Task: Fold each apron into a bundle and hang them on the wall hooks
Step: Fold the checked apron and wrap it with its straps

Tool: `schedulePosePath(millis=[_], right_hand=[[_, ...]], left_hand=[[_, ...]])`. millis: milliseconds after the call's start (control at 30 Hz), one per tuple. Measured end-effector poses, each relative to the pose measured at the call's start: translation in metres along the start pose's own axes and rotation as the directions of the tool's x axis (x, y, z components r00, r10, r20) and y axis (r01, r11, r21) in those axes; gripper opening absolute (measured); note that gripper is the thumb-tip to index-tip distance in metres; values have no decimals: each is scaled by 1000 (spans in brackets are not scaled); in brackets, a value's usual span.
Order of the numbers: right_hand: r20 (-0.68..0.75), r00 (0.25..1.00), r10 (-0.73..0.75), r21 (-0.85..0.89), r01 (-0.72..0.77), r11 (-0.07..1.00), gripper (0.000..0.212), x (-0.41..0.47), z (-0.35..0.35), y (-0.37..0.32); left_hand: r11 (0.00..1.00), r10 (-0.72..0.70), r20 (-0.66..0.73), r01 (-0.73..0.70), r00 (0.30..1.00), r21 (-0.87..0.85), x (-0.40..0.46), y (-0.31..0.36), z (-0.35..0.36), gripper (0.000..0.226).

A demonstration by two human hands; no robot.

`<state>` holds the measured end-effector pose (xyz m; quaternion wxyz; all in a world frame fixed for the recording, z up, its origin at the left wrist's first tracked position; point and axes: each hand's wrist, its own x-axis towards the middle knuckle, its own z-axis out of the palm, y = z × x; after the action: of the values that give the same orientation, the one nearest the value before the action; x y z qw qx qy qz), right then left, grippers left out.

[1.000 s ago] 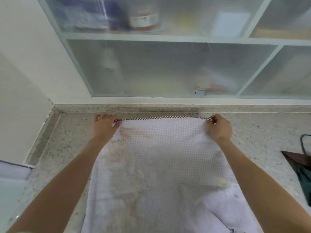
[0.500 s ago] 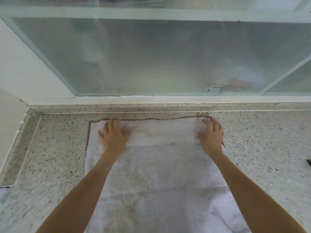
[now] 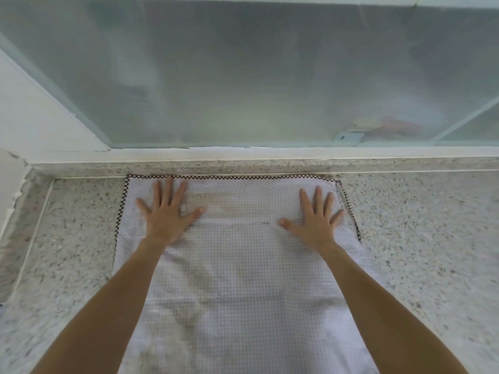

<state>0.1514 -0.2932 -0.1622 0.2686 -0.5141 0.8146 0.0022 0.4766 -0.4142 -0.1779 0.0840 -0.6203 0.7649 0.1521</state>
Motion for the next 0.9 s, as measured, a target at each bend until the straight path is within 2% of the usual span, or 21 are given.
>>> schedulePosePath(millis=[67, 167, 200, 267, 367, 433, 500, 567, 633, 700, 767, 800, 833, 867, 900], right_hand=[[-102, 994, -24, 216, 45, 975, 84, -4, -10, 4], [-312, 950, 33, 536, 147, 832, 54, -39, -38, 22], [-343, 938, 52, 558, 159, 814, 44, -55, -47, 32], [-362, 926, 110, 511, 99, 854, 34, -98, -56, 63], [-285, 907, 310, 451, -159, 878, 36, -170, -46, 123], [-156, 886, 437, 441, -333, 833, 45, -213, -33, 156], [9, 876, 482, 447, -434, 782, 59, -247, -19, 177], [109, 871, 479, 417, -477, 774, 74, -266, -2, 185], [69, 881, 468, 362, -460, 811, 80, -273, 18, 190], [29, 880, 474, 369, -450, 813, 72, -274, 26, 194], [28, 898, 440, 412, -411, 813, 45, -270, 18, 198], [-46, 915, 401, 382, -355, 853, 32, -268, 10, 200], [-182, 916, 358, 332, -286, 899, 28, -265, -1, 205], [-364, 886, 286, 262, -197, 945, 31, -262, -14, 209], [-541, 823, 175, 173, -96, 980, 33, -259, -26, 213]], left_hand=[[1000, -18, -28, 17, 999, -17, -1, 1, -3, 87], [996, 2, -171, -16, 985, -84, -13, 21, -8, 74], [987, 40, -229, -74, 973, -141, -20, 32, -10, 67], [928, 204, -268, -273, 942, -253, -44, 69, -13, 55], [789, 445, -173, -476, 879, -389, -99, 142, -9, 50], [723, 557, -103, -542, 824, -429, -135, 188, -1, 41], [701, 635, -19, -587, 772, -405, -165, 226, 15, 45], [730, 662, 104, -607, 742, -316, -186, 253, 34, 61], [780, 626, 235, -590, 744, -210, -199, 268, 50, 80], [825, 561, 317, -550, 765, -131, -210, 275, 61, 92], [833, 532, 336, -551, 777, -47, -214, 275, 68, 98], [830, 531, 331, -558, 780, -16, -213, 272, 69, 101], [828, 531, 320, -560, 785, -2, -213, 271, 69, 103], [831, 529, 309, -556, 791, 0, -212, 269, 68, 105], [836, 525, 299, -549, 797, -6, -209, 265, 67, 106]])
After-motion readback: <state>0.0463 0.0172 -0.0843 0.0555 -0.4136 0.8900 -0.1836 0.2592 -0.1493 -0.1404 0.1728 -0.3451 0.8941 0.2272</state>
